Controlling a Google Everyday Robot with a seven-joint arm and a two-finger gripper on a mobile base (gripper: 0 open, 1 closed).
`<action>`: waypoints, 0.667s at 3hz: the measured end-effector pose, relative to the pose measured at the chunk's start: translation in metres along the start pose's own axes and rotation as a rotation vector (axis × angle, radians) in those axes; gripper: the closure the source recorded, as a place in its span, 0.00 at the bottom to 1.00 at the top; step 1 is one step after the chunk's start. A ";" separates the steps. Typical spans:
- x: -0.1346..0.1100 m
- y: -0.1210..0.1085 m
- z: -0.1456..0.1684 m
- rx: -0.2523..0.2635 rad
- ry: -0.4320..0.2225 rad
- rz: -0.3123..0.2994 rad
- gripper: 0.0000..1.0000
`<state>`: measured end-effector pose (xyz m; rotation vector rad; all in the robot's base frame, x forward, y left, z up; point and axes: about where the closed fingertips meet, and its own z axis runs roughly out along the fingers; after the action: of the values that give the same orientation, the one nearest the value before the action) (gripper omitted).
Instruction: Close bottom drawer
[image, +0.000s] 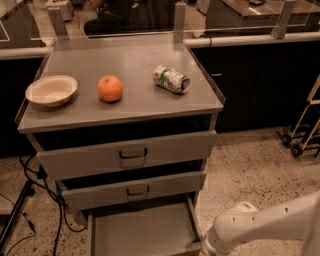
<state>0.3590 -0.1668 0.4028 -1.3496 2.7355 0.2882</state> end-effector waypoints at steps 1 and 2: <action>0.005 -0.002 0.054 -0.038 0.041 0.087 1.00; 0.005 -0.002 0.054 -0.038 0.041 0.087 1.00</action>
Offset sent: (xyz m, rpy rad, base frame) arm 0.0037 0.0042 -0.0407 -0.0088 0.0429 -0.0543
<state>0.3563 -0.1609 0.3487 -1.2606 2.8414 0.3230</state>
